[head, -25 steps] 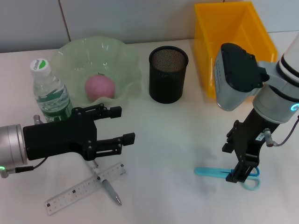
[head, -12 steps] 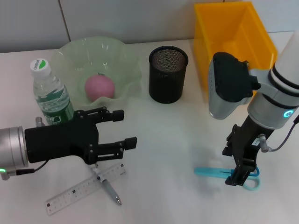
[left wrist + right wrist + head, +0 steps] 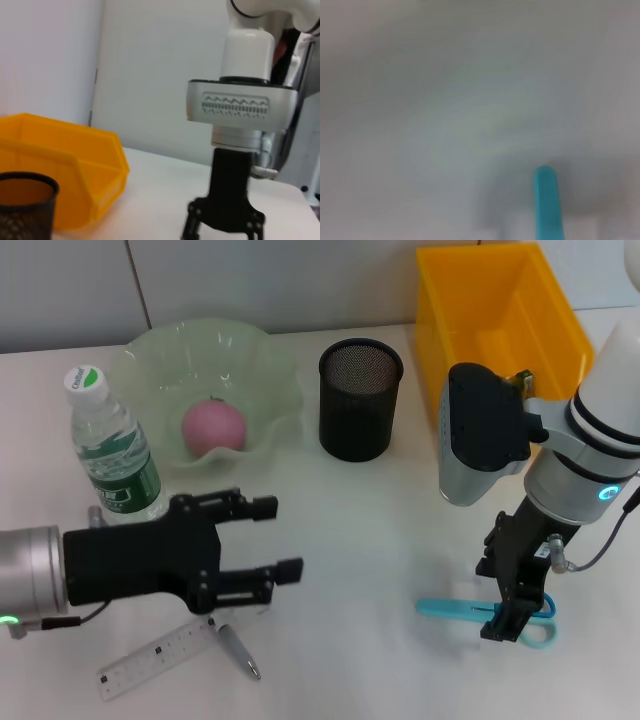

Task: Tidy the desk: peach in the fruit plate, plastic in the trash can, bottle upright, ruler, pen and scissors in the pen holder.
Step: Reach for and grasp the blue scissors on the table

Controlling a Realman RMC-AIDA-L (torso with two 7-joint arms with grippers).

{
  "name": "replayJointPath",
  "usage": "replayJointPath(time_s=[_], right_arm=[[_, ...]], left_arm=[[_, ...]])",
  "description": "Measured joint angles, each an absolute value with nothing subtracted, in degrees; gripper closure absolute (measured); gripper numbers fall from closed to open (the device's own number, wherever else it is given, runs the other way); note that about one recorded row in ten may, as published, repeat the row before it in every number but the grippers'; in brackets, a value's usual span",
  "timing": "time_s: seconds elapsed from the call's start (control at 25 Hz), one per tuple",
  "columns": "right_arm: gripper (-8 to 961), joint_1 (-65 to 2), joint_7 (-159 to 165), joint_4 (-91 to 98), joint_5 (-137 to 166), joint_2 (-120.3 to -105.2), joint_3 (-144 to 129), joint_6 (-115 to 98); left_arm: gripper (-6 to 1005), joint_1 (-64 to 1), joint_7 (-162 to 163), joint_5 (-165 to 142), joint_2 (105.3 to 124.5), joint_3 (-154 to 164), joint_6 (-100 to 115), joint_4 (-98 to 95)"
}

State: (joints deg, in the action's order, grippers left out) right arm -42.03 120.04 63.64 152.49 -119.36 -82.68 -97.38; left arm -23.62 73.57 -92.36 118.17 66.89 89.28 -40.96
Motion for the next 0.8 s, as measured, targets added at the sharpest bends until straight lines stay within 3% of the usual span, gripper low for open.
replayJointPath(time_s=[0.8], right_arm=[[242, -42.03, 121.97, 63.59, 152.49, -119.35, -86.26, -96.42]], left_arm=[[230, -24.59, 73.54, -96.03, 118.21, 67.87, 89.7, -40.95]])
